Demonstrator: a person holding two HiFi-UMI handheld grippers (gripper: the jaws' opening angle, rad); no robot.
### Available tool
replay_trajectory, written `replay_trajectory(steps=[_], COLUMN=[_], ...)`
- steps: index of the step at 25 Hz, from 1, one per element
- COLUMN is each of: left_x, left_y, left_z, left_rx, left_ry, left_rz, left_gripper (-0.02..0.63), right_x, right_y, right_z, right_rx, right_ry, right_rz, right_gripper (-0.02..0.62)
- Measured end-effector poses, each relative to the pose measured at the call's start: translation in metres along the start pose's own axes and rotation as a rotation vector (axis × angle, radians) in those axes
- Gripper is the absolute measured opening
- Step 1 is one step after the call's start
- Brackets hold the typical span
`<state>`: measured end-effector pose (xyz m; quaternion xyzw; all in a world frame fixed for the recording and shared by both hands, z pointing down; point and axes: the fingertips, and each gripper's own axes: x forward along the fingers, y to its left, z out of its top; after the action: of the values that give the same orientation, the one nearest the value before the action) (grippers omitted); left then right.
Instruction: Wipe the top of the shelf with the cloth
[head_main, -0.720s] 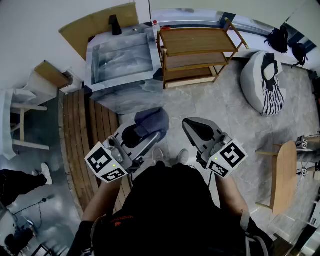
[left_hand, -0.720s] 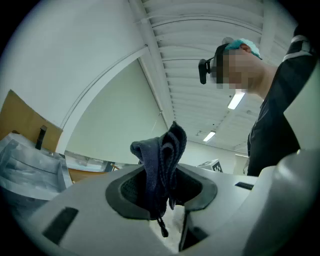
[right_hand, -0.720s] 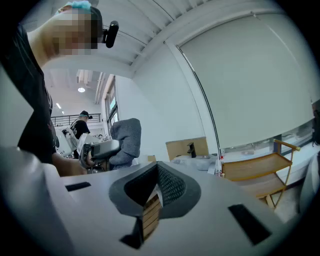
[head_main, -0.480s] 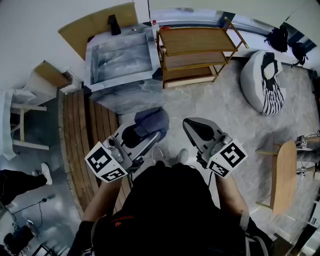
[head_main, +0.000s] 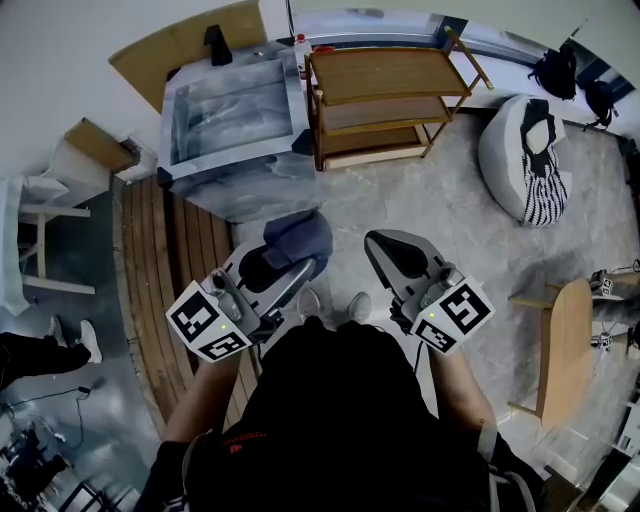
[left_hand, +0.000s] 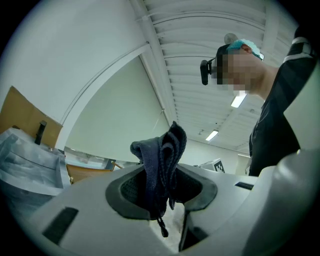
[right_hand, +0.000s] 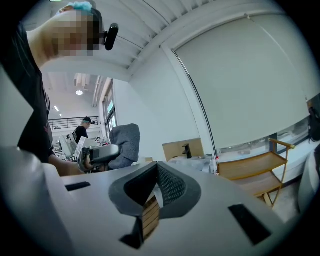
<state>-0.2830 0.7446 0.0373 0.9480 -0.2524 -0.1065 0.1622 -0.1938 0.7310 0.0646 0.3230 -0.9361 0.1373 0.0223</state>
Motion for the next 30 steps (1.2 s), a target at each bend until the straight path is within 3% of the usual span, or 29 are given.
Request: replay_trajectory(steps=[15,30], left_x=[0.079,0.125], left_y=[-0.036,-0.026], left_z=[-0.042,-0.056], left_rx=[-0.008,-0.026], left_ry=[0.01,0.025], left_rz=[0.051,0.076], left_gripper=[0.147,0.147], right_x=[-0.082,-0.098], right_y=[-0.066,-0.114], right_z=[-0.008,-0.008], right_rx=[0.022,0.043], right_ry=[-0.004,-0.002], right_rz=[0.013,0.028], right_gripper=[0.005,0.005])
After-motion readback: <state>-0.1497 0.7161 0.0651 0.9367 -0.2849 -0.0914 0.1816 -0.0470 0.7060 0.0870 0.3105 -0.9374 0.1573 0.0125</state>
